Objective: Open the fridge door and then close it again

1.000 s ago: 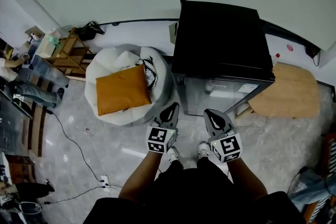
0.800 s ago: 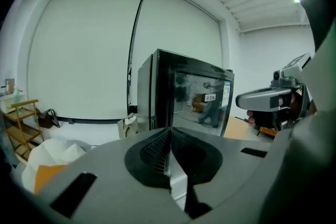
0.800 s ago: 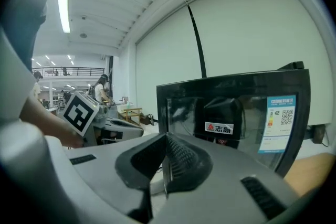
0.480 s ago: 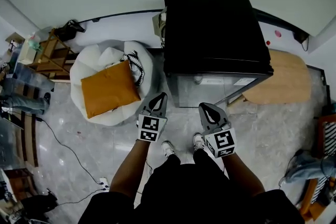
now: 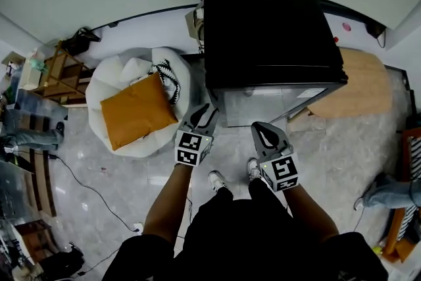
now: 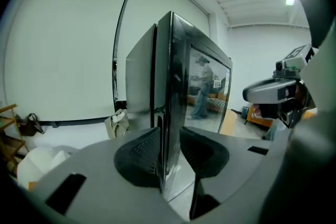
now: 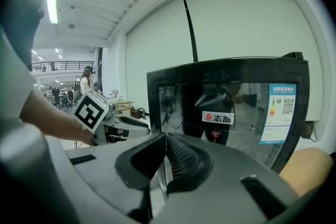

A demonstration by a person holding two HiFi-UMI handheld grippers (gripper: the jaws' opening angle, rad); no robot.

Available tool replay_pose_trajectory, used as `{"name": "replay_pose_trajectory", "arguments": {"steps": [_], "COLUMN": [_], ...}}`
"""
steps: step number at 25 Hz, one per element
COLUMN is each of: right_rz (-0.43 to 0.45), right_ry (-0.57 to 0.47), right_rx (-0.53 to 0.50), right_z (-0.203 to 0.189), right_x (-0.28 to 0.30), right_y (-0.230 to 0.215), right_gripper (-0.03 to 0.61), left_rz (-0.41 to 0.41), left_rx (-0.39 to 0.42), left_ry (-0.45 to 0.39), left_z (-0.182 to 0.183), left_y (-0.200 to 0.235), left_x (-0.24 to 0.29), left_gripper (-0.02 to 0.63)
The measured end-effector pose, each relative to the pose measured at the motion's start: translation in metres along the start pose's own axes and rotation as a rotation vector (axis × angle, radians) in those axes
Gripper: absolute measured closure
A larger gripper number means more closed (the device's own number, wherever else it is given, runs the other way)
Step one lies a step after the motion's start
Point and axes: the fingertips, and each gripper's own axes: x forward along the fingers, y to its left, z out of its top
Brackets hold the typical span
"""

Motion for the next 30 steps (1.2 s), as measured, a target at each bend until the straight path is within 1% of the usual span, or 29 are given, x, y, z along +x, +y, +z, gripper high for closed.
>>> {"name": "replay_pose_trajectory", "arguments": {"steps": [4,13,17,21,30], "right_rz": [-0.003,-0.002,-0.007,-0.011,-0.015], "right_ry": [0.01,0.013,0.026,0.032,0.023], "right_rx": [-0.008,-0.022,-0.018,-0.004,0.004], "right_z": [-0.003,-0.005,-0.008,-0.016,-0.024], "right_x": [-0.002,-0.01,-0.016,-0.021,-0.032], "right_y": [0.0,0.008,0.009,0.013,0.012], "right_gripper": [0.56,0.56,0.56,0.56,0.56], "left_rz": [-0.016,-0.052,-0.093,-0.121,-0.066], "left_rx": [-0.011,0.012,0.009,0.031,0.0], "left_ry": [0.006,0.003,0.002,-0.008,-0.02], "left_z": [-0.002,0.005,0.007,0.007,0.006], "left_y": [0.001,-0.002,-0.002,-0.004,-0.004], "left_x": [0.007,0.016,0.016,0.017,0.013], "left_gripper": [0.48,0.481,0.482,0.489,0.499]}}
